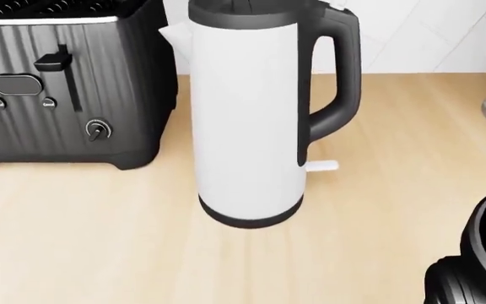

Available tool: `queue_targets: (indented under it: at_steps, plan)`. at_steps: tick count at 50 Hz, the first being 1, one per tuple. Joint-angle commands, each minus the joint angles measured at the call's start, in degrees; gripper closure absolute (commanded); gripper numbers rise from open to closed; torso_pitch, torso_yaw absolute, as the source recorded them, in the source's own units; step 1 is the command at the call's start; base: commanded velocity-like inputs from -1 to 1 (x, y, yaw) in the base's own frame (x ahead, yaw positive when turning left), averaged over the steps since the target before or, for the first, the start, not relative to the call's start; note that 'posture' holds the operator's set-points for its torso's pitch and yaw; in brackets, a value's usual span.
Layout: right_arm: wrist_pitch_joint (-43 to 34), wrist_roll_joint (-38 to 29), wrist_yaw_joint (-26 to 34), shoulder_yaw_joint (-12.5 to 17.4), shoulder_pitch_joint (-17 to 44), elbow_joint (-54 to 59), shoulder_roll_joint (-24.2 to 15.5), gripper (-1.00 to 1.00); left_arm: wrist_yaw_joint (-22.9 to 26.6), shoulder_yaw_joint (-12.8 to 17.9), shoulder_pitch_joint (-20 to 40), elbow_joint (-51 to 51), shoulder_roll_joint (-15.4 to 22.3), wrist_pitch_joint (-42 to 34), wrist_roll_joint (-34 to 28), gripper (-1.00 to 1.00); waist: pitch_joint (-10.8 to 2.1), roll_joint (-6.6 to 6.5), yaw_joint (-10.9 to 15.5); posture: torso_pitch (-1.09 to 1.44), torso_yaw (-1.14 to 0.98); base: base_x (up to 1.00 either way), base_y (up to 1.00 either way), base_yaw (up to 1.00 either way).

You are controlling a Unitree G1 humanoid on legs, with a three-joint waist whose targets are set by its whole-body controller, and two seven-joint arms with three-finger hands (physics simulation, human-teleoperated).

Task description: Press the button to open the lid of the electric kettle.

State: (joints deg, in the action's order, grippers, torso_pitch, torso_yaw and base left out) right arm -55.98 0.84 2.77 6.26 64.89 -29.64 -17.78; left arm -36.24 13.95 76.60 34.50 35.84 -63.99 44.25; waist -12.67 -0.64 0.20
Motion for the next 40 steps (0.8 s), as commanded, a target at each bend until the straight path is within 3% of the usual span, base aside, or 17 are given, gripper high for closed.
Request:
queue_targets:
  at_steps: [1, 8, 14, 26, 40]
  plan:
    - [1.07, -0.29, -0.14, 0.46, 1.67, -0.42, -0.41, -1.00, -0.05, 0.31, 1.36, -0.31, 0.24, 0.67, -0.32, -1.00, -0.91, -0.01, 0.05, -0.52, 0.00, 0.00, 0.00, 0.00]
    - [0.90, -0.58, 0.06, 0.13, 1.76, -0.48, -0.16, -1.00, 0.52, 0.53, 1.10, 0.00, 0.02, 1.30, 0.15, -1.00, -3.67, 0.12, 0.49, -0.57, 0.00, 0.00, 0.00, 0.00]
    - [1.10, -0.86, 0.25, 0.10, 1.64, -0.35, 0.07, -1.00, 0.22, 0.61, 1.10, -0.18, 0.17, 1.58, 0.60, -1.00, -4.76, 0.22, 0.81, -0.57, 0.00, 0.00, 0.00, 0.00]
    - [2.85, -1.37, 0.61, -0.20, 0.84, 1.38, 0.81, -1.00, -0.08, 0.40, 0.91, -0.15, 0.36, 1.85, 0.86, -1.00, -5.39, 0.33, 1.13, -0.57, 0.00, 0.00, 0.00, 0.00]
    - [16.11, -2.67, 0.02, 0.14, 2.49, 21.35, 0.41, -1.00, 1.06, -0.41, 0.17, -0.10, -0.57, 2.69, -1.74, -1.00, -5.86, 0.29, 0.81, -0.57, 0.00, 0.00, 0.00, 0.00]
